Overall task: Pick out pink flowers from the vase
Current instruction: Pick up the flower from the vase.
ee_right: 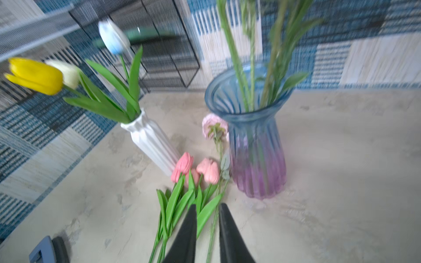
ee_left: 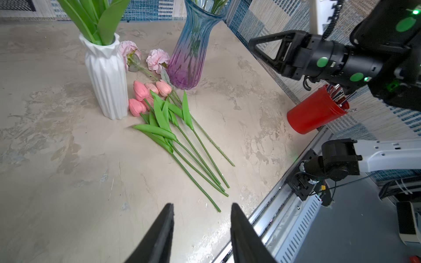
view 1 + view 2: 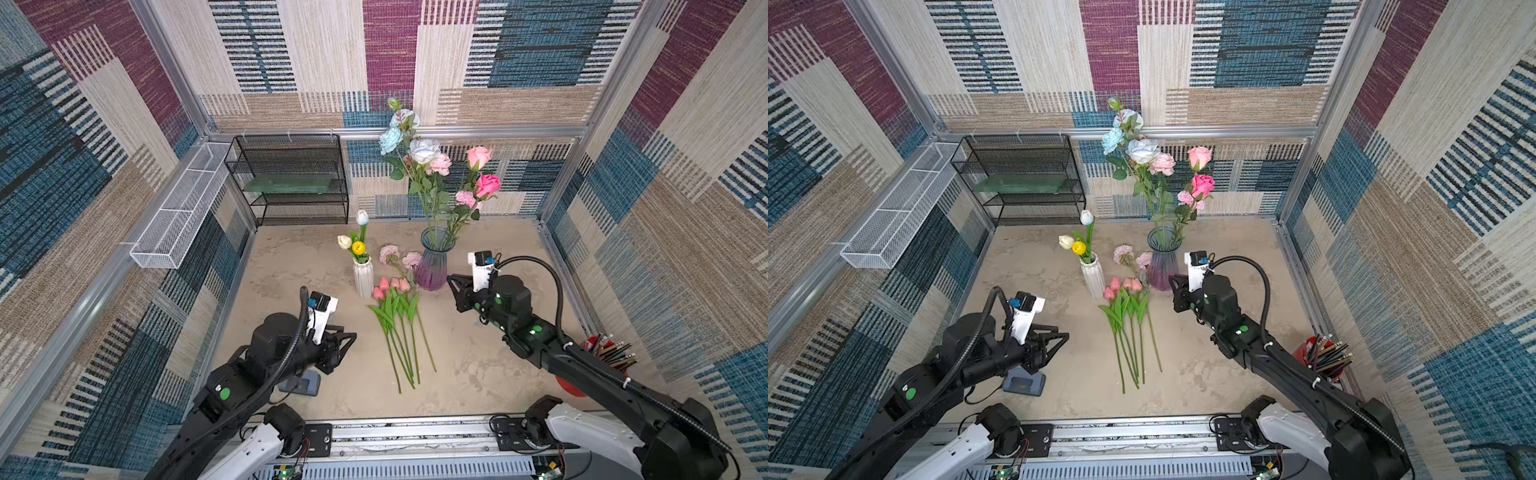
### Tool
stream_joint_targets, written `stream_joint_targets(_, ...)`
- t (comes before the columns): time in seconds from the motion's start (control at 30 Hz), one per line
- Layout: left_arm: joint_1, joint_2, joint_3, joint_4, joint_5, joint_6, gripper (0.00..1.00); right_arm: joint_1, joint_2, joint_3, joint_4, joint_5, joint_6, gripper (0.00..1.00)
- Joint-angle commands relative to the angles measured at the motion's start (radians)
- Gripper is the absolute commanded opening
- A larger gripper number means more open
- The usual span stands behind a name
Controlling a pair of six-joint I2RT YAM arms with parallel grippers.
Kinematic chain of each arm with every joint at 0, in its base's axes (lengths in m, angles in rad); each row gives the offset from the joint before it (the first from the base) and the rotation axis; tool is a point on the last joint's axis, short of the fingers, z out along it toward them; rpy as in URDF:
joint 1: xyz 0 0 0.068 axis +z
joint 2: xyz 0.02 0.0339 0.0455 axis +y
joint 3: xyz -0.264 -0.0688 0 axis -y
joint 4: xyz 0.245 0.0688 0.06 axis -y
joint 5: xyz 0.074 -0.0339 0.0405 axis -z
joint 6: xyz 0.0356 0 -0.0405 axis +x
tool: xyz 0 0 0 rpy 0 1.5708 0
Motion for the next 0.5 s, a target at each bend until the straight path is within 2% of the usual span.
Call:
stream_joint_targets(0.0,-0.022,0.071,0.048,0.066,0.022,0.054,0.42,-0.073,-0.027,-0.036,0.249,-0.094,-0.096,0.25)
stream_joint_targets(0.13,-0.073,0.1,0.056,0.064,-0.036,0.106,0.43,-0.131,0.028,-0.008,0.332,-0.171,-0.175,0.32)
stream_joint_targets(0.27,-0.078,0.077,0.025,0.063,-0.044,0.136,0.44,-0.157,0.099,0.017,0.458,-0.223,-0.228,0.41)
stream_joint_targets(0.47,-0.078,0.01,-0.04,0.063,-0.03,0.165,0.44,-0.177,0.242,0.112,0.485,-0.234,-0.239,0.43)
